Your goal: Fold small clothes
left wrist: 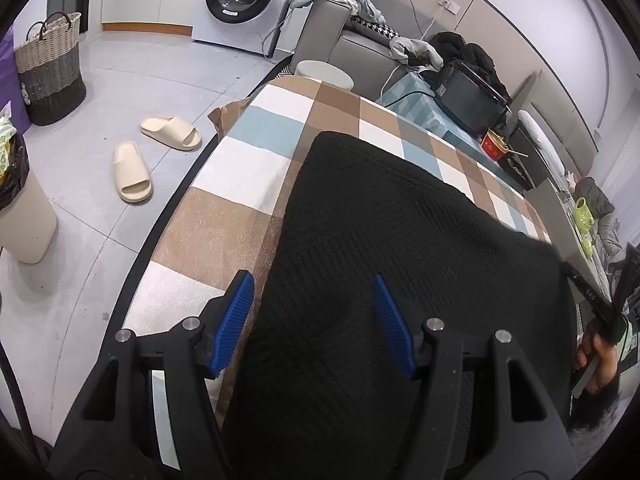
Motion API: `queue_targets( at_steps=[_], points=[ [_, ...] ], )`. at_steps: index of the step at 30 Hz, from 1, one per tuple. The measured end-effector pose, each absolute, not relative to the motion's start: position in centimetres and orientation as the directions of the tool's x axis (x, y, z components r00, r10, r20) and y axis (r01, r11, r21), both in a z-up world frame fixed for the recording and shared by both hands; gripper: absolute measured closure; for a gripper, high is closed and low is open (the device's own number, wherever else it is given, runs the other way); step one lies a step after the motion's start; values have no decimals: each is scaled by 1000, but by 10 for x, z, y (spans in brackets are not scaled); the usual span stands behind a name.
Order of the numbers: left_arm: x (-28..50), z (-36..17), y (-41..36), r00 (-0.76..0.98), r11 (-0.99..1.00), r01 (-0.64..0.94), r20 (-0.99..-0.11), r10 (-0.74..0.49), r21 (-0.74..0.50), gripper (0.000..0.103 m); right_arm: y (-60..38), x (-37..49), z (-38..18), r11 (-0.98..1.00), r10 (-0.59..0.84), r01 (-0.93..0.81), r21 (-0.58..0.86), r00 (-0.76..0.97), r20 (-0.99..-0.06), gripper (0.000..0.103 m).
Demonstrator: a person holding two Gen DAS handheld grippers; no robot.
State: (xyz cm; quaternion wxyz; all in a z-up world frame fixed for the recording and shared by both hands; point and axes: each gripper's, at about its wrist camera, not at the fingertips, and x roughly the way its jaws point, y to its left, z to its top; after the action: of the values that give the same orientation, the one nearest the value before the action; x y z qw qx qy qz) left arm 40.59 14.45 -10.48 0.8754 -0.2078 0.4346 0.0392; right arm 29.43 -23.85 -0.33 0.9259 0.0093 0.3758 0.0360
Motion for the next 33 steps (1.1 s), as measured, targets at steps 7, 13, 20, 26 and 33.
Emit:
queue_targets(
  at_steps=[7,13,20,26,33],
  points=[
    [399,-108,147,576,921,-263,-813,-89,-287,44,-267,276,-9,987,115,8,158,648,-753,52],
    [359,-117,140,523,937,-188,-838,-158,-294,44,-307,194,-3,963,160,71,260,627,-762,43],
    [304,-117,129,541,944,-126,-819,-192,-304,45,-322,116,-21,936,224,90,339,592,-775,38],
    [284,-118,123,558,937,-82,-795,-238,-339,85,-312,97,-39,921,291,55,387,563,-773,38],
    [247,-109,131,535,949,-90,-818,-210,-302,77,-307,84,-34,923,296,36,384,573,-765,39]
  ],
)
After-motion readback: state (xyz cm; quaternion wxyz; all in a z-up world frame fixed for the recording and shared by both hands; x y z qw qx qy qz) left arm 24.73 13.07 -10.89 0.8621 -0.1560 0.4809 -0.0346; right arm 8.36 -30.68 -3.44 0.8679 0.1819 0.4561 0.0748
